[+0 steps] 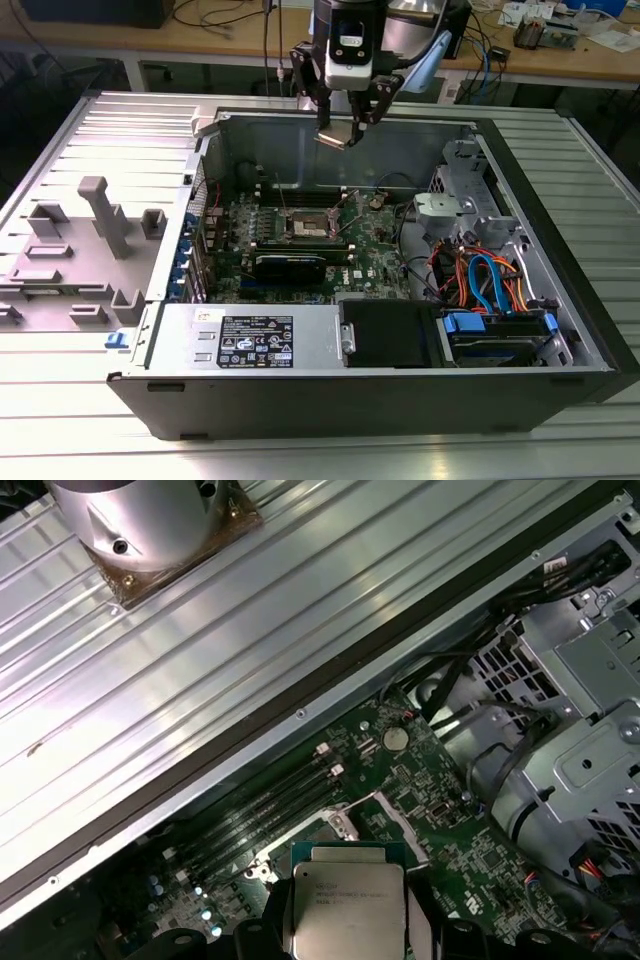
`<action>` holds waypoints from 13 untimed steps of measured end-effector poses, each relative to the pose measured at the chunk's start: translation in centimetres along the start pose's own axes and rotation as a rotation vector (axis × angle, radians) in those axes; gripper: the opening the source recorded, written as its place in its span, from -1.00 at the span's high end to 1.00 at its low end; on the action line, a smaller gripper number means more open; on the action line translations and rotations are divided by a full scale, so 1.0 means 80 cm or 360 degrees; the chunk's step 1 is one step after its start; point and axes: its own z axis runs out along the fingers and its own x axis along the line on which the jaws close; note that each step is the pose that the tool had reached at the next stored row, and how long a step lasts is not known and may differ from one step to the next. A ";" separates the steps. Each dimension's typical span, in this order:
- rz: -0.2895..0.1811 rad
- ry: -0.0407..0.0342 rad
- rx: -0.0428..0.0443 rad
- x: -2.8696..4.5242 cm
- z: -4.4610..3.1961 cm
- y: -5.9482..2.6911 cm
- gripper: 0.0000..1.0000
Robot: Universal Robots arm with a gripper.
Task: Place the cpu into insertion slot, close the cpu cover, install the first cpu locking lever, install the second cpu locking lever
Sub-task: 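Place the cpu into insertion slot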
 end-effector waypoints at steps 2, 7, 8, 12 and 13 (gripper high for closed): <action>0.0000 0.0000 0.0000 0.0001 0.0001 0.000 -0.09; 0.0000 0.0000 0.0000 0.0002 0.0001 0.000 -0.09; 0.0000 0.0000 0.0000 0.0002 0.0000 0.000 -0.09; 0.0000 0.0000 0.0000 0.0003 0.0000 0.000 -0.09; 0.0001 0.0000 0.0000 0.0003 0.0001 0.000 -0.09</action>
